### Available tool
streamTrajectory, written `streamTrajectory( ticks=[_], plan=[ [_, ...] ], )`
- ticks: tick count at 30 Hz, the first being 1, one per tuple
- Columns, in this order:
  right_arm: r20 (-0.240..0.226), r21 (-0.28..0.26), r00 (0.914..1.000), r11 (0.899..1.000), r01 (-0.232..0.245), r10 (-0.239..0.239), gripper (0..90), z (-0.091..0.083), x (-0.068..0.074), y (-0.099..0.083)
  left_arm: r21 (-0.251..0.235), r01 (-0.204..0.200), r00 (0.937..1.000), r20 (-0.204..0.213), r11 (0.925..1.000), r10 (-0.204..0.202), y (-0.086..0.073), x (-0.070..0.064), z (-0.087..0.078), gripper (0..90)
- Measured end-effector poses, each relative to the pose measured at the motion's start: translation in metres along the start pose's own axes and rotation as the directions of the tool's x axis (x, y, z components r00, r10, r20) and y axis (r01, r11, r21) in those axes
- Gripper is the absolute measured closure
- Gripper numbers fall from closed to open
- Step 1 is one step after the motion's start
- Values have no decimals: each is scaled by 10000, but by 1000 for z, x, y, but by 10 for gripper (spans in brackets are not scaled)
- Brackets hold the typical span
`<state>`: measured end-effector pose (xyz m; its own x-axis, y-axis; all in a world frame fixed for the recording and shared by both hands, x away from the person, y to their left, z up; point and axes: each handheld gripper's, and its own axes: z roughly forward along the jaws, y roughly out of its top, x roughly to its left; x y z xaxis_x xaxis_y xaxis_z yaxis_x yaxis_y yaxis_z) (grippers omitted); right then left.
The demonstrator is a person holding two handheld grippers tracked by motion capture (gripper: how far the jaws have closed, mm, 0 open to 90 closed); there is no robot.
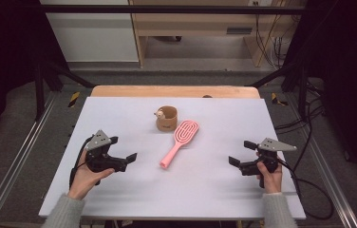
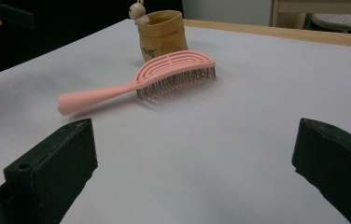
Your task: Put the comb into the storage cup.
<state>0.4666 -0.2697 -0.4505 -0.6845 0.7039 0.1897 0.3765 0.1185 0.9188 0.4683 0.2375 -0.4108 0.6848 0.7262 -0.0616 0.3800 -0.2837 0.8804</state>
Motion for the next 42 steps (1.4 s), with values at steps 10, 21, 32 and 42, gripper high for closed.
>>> streamTrajectory(
  ticks=[10,21,32,42],
  plan=[
    [-15,32,10000,10000,9,-9,3,0,0,0,50,-72,9999,97,10000,72,10,-5,8,0],
    [-24,81,10000,10000,2,-2,3,1,0,-1,130,-109,9998,154,9999,107,17,-9,16,0],
    [-44,83,10000,10000,12,-12,3,1,0,-1,291,-188,9996,216,9994,182,29,-16,30,0],
    [-44,61,10000,10000,35,-34,3,1,0,-1,447,-256,9993,294,9987,243,37,-21,41,0]
  ],
)
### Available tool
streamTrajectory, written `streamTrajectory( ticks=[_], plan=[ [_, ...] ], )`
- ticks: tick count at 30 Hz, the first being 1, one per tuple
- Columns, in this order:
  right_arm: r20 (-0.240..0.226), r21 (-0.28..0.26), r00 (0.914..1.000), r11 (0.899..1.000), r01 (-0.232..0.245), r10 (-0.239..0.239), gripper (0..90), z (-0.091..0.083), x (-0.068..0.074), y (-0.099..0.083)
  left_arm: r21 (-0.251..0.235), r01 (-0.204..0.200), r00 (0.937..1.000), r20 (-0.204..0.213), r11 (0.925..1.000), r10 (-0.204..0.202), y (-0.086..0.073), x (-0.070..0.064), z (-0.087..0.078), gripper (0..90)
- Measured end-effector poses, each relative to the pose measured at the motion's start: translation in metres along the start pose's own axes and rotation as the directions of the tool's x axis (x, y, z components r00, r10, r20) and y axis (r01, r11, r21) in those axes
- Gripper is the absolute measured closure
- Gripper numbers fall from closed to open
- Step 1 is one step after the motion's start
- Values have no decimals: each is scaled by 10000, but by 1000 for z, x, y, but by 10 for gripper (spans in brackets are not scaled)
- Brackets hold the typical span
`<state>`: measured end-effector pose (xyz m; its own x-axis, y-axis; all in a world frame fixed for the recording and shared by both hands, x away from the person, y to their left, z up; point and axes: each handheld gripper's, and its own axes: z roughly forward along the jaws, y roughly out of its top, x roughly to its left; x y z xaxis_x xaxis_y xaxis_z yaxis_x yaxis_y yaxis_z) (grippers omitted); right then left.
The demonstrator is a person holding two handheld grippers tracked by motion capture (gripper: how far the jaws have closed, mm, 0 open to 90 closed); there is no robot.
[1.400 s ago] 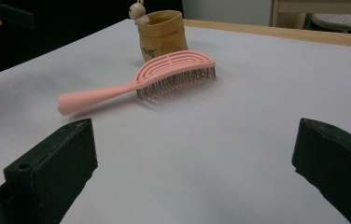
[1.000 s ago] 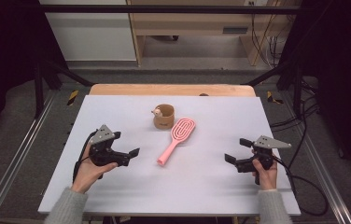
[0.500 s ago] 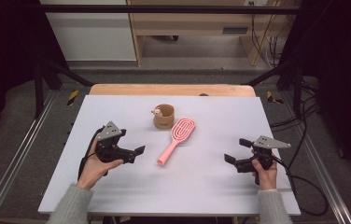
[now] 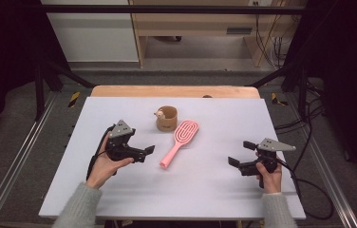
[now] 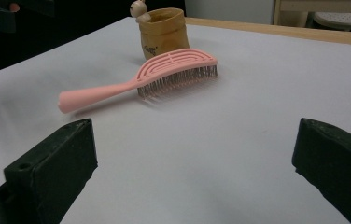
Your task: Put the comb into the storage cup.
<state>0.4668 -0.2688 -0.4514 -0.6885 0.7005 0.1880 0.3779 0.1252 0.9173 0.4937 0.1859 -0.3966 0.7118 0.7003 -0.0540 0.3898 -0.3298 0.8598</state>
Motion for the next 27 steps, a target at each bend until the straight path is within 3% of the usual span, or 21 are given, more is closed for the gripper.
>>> streamTrajectory(
  ticks=[27],
  plan=[
    [-1,12,10000,10000,5,-5,3,0,0,0,510,-172,9999,-9,9986,172,22,-13,26,0]
  ],
)
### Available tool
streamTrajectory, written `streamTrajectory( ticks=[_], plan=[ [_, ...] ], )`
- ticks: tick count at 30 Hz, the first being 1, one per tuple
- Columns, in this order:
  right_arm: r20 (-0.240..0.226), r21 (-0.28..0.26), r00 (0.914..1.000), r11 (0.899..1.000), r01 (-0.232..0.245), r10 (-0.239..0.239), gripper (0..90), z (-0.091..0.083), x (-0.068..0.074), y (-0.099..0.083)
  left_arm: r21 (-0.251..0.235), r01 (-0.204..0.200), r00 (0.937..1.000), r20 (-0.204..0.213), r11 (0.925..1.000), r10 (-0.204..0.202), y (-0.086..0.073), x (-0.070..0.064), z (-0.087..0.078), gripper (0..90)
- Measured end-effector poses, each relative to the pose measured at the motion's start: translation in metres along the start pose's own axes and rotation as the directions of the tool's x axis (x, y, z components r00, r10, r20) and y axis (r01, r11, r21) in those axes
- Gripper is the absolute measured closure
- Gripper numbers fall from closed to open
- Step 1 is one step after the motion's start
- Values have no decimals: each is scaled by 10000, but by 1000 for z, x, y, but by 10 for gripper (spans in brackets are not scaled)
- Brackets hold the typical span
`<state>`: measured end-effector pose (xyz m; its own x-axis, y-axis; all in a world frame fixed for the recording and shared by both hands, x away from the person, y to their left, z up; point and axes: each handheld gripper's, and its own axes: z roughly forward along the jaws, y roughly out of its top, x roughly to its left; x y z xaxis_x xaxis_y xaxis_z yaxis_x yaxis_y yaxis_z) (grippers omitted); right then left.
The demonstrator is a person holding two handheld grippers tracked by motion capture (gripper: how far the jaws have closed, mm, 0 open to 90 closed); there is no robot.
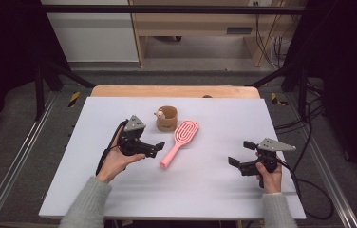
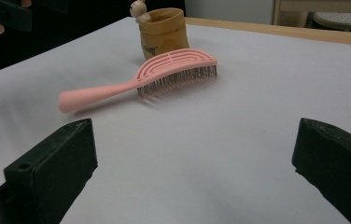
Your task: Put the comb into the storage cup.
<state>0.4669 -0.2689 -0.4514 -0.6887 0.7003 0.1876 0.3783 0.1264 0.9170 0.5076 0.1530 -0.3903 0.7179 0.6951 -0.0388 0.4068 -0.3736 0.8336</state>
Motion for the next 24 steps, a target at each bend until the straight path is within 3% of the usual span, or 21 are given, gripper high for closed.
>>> streamTrajectory(
  ticks=[24],
  plan=[
    [-22,8,10000,10000,-15,15,3,0,0,0,542,17,10000,93,9985,-22,12,-10,29,0]
  ],
)
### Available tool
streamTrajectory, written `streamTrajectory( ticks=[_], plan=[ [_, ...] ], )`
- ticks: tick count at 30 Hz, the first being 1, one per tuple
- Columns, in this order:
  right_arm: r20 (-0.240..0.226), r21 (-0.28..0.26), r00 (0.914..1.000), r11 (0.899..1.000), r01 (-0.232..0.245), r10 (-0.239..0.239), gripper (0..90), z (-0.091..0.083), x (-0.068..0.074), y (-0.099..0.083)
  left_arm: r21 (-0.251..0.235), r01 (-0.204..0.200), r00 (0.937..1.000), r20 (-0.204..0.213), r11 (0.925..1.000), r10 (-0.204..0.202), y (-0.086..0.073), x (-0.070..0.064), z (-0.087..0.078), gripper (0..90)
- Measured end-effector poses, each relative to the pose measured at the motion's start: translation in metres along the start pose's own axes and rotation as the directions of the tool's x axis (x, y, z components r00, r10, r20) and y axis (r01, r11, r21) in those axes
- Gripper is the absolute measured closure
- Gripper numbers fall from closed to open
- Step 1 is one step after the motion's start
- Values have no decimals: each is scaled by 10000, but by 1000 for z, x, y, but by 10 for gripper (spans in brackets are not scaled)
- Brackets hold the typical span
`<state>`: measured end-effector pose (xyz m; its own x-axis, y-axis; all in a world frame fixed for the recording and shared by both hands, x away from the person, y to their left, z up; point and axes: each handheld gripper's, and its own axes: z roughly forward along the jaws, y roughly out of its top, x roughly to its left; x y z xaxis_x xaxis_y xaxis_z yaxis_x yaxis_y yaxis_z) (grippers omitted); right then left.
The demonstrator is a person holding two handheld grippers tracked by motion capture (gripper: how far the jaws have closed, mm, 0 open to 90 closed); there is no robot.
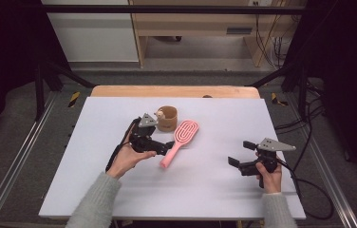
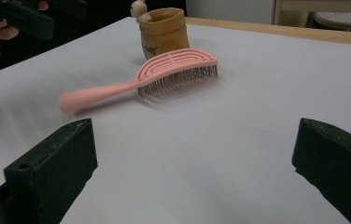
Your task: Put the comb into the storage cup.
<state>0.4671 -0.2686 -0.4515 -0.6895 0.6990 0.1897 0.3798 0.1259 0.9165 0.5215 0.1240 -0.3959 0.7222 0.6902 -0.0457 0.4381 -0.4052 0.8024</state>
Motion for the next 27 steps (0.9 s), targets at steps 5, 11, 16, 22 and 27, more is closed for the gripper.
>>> streamTrajectory(
  ticks=[5,11,16,22,27],
  plan=[
    [-8,1,10000,10000,-2,2,3,0,0,0,127,17,10000,15,9999,-18,2,-2,7,0],
    [-5,-8,10000,10000,-3,3,3,0,0,0,232,12,10000,43,9997,-13,3,-5,14,0],
    [-11,-5,10000,10000,-1,1,3,0,0,0,361,-5,10000,-2,9993,5,4,-6,21,0],
    [-17,1,10000,10000,0,0,3,0,0,0,568,-26,10000,-47,9984,29,4,-7,28,0],
    [-26,-7,10000,10000,1,-1,3,0,0,0,629,35,10000,-77,9980,-31,4,-7,33,0]
  ],
)
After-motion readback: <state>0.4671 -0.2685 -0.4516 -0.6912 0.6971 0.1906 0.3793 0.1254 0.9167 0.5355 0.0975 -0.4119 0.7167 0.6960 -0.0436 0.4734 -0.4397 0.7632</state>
